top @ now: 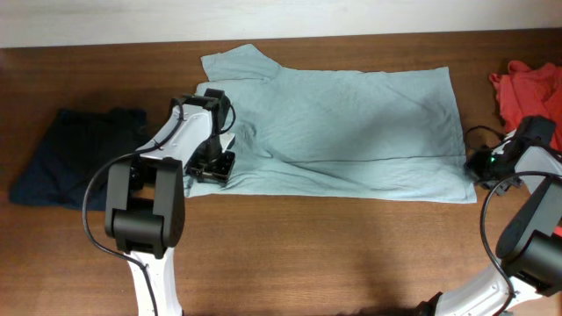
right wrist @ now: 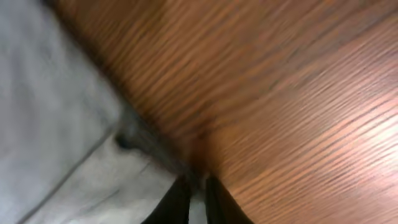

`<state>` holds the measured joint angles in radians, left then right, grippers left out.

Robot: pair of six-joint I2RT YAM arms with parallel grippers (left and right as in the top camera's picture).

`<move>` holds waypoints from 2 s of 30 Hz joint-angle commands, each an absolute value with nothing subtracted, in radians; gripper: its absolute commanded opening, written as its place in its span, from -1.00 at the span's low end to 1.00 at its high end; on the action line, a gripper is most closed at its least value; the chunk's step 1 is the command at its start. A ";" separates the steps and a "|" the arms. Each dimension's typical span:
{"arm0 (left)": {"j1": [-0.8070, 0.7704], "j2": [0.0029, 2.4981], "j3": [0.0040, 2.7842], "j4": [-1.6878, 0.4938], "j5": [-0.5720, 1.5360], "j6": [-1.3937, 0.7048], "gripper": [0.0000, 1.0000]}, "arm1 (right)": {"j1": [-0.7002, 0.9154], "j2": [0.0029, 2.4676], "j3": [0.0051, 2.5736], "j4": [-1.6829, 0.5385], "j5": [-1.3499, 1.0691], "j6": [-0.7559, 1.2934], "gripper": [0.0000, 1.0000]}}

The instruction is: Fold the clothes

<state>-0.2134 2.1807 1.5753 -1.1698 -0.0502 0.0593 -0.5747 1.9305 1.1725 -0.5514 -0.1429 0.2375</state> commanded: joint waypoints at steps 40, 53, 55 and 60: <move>-0.052 2.333 2.152 -0.699 0.119 0.051 0.97 | -0.401 1.694 1.591 -0.902 -0.542 0.154 0.16; -0.004 2.579 2.151 -0.303 0.189 -0.045 0.94 | -0.307 1.694 1.586 -1.003 -0.461 0.134 0.17; -0.004 2.601 2.151 -0.277 0.189 -0.083 0.89 | -0.293 1.694 1.586 -1.012 -0.435 0.134 0.16; -0.004 2.657 2.151 -0.236 0.233 -0.124 0.62 | -0.265 1.694 1.582 -1.023 -0.380 0.134 0.16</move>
